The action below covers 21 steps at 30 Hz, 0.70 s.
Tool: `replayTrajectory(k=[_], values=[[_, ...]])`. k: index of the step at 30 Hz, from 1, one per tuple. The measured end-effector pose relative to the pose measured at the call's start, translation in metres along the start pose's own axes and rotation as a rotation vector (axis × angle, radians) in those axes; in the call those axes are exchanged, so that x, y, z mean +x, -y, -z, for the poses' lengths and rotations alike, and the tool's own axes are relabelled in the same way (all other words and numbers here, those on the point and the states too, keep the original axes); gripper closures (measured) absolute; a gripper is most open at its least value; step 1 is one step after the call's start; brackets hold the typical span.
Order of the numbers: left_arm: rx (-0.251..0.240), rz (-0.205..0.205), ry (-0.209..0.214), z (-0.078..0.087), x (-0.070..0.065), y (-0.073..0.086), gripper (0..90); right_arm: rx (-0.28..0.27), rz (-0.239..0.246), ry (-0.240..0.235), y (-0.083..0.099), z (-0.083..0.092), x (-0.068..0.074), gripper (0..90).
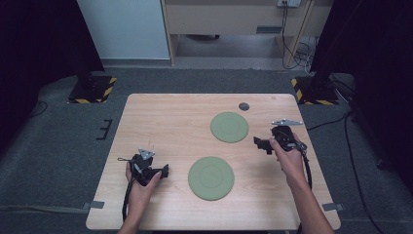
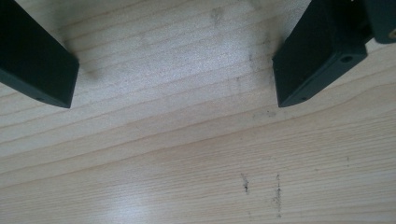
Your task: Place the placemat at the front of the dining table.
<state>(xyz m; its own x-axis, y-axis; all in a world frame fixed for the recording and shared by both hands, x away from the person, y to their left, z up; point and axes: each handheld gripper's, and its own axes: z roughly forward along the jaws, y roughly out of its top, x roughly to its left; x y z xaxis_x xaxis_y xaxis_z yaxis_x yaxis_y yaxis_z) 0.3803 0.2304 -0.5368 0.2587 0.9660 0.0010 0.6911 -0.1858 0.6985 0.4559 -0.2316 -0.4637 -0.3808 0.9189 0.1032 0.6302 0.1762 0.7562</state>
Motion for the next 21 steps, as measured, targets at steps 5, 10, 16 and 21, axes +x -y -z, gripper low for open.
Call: replayTrajectory(k=[5,10,16,21], values=[[0.000,0.000,0.000,0.000,0.000,0.000,0.0,0.005,0.003,-0.003,0.008,0.002,0.000,7.4],[0.000,0.000,0.000,0.000,0.000,0.000,0.0,0.008,-0.002,0.002,0.014,0.002,-0.004,7.3],[0.000,0.000,0.000,0.000,0.000,0.000,0.0,0.001,-0.010,0.011,0.021,0.004,-0.006,6.9],[0.000,0.000,0.000,0.000,0.000,0.000,0.0,0.001,-0.019,0.014,0.027,0.004,-0.008,6.9]])
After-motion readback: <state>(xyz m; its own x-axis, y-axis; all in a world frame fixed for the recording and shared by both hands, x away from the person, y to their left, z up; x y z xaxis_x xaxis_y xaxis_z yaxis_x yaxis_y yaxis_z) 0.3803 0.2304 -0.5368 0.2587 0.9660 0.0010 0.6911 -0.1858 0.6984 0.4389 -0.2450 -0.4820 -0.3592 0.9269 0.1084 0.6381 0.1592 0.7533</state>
